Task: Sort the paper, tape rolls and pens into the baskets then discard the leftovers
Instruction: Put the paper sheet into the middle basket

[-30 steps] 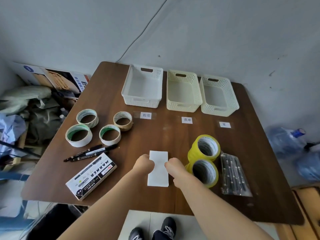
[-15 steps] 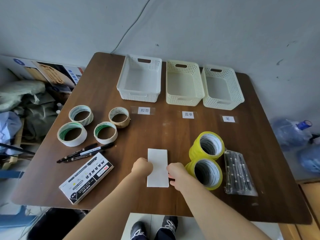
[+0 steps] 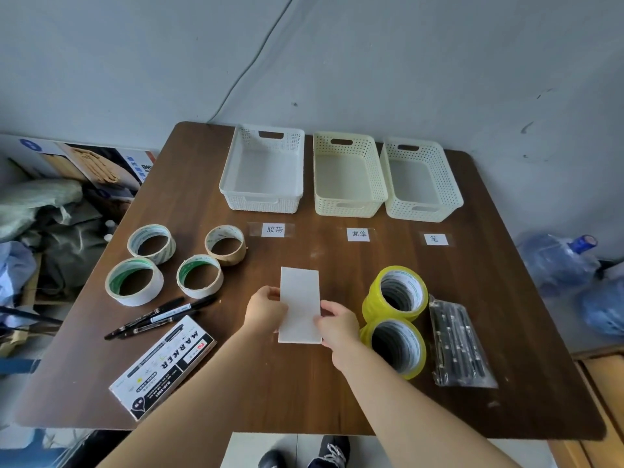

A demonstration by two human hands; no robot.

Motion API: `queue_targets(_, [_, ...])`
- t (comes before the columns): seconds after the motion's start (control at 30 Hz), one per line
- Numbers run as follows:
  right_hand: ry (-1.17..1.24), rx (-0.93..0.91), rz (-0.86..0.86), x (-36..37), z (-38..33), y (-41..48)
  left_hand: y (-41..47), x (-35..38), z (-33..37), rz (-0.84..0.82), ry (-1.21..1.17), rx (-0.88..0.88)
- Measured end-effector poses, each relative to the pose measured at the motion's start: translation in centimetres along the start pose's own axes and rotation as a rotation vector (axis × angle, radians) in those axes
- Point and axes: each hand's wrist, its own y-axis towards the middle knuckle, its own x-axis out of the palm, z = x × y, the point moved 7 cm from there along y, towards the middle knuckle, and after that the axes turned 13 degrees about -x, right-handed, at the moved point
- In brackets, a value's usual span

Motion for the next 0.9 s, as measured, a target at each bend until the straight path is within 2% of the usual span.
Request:
queue_targets(0.27, [0.149,-0.137,0.104,-3.0,-6.2,1.4,-2.9,-0.3,6.7,0.070,-0.061,0.267])
queue_targets(0.53, [0.179,-0.231,0.099,-6.9,-11.9,5.1,-4.7,1.3,13.9,0.119,0.156,0.486])
queue_targets(0.7, [0.194,-0.286,0.063,-9.3,-14.9,7.8,-4.4,2.2,17.2,0.214,-0.002,0.484])
queue_targets(0.9, [0.117,-0.319,0.056,-12.0,-17.5,12.0,-3.0,5.2,21.1,0.173,-0.018,0.472])
